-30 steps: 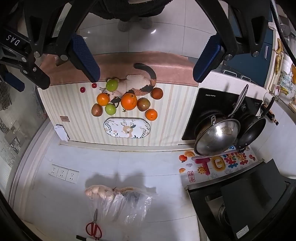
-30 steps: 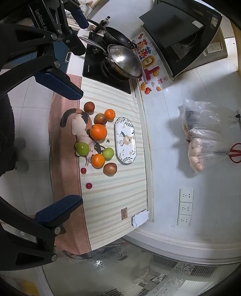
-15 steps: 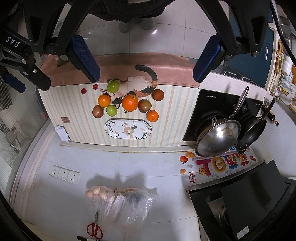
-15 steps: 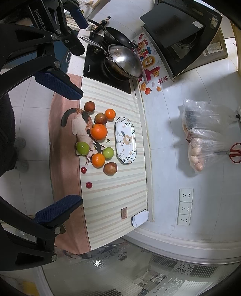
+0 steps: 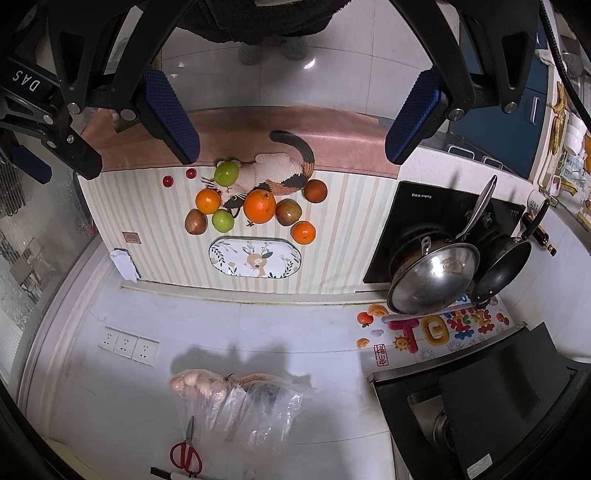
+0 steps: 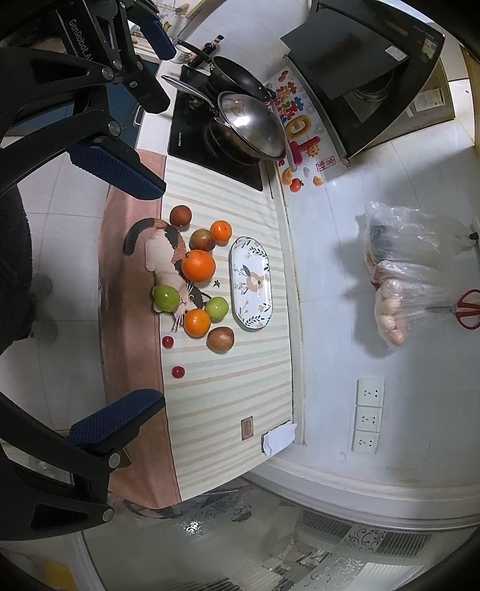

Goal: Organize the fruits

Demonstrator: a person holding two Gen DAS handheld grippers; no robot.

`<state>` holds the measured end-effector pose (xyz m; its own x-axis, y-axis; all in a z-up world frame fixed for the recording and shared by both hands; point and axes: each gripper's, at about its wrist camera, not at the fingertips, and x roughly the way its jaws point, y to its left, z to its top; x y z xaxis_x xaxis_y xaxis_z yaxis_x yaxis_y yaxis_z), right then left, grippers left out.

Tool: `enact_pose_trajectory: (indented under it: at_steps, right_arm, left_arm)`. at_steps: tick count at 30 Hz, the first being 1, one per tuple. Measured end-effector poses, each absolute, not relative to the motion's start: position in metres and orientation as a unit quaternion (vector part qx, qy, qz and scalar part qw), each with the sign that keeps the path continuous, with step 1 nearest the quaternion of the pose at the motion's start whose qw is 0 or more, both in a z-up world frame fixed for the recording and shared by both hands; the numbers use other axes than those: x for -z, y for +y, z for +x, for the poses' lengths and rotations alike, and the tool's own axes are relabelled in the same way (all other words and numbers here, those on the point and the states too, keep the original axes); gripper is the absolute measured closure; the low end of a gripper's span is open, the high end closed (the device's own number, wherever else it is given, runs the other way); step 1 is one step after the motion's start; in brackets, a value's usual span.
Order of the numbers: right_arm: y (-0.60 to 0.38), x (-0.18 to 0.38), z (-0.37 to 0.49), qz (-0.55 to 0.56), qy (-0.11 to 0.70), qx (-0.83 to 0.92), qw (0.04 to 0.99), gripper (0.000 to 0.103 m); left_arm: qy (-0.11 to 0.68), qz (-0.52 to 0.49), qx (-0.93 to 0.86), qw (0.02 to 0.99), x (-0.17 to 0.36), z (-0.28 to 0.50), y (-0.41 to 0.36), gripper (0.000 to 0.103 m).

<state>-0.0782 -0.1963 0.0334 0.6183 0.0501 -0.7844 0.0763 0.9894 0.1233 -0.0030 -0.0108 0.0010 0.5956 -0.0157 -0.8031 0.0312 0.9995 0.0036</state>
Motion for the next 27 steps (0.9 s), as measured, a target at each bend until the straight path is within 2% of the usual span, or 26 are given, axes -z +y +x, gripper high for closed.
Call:
enact_pose_trajectory:
  at_steps: [27]
  right_arm:
    - [-0.1936, -0.0369, -0.0811, 0.073, 0.433, 0.007, 0.898, 0.000]
  left_arm:
    - [0.446, 0.007, 0.013, 0.895, -0.0021, -0.0053, -0.0043, 0.000]
